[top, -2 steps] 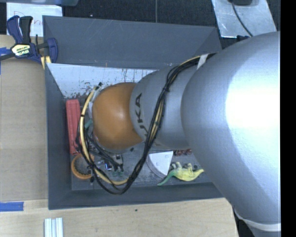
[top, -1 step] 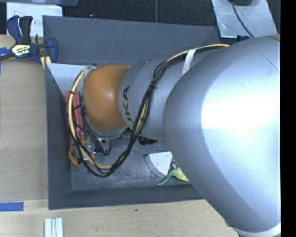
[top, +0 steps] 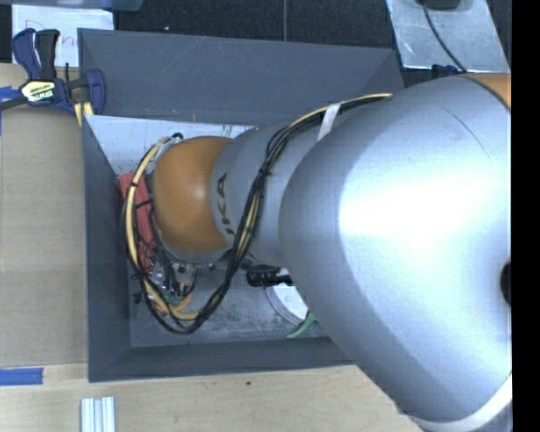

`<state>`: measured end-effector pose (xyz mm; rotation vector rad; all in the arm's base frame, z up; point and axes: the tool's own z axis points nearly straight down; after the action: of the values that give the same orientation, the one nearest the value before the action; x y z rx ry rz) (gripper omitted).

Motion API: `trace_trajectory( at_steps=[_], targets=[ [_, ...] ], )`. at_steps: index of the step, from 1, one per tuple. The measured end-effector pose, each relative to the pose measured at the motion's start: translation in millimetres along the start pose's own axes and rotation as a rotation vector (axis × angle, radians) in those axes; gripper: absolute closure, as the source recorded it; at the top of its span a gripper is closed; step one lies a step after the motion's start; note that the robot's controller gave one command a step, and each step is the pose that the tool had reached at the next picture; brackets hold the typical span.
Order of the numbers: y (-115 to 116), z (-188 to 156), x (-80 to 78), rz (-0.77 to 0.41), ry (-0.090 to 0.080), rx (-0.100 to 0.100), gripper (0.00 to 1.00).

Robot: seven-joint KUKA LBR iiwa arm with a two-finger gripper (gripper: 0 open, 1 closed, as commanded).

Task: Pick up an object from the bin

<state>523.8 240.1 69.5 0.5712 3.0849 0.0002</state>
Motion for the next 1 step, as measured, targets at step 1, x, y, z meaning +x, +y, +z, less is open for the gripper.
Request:
trace_trajectory(
  at_steps=[1],
  targets=[
    [-20.6, -1.7, 30.3, 0.096, -0.002, 0.006, 1.0]
  ],
)
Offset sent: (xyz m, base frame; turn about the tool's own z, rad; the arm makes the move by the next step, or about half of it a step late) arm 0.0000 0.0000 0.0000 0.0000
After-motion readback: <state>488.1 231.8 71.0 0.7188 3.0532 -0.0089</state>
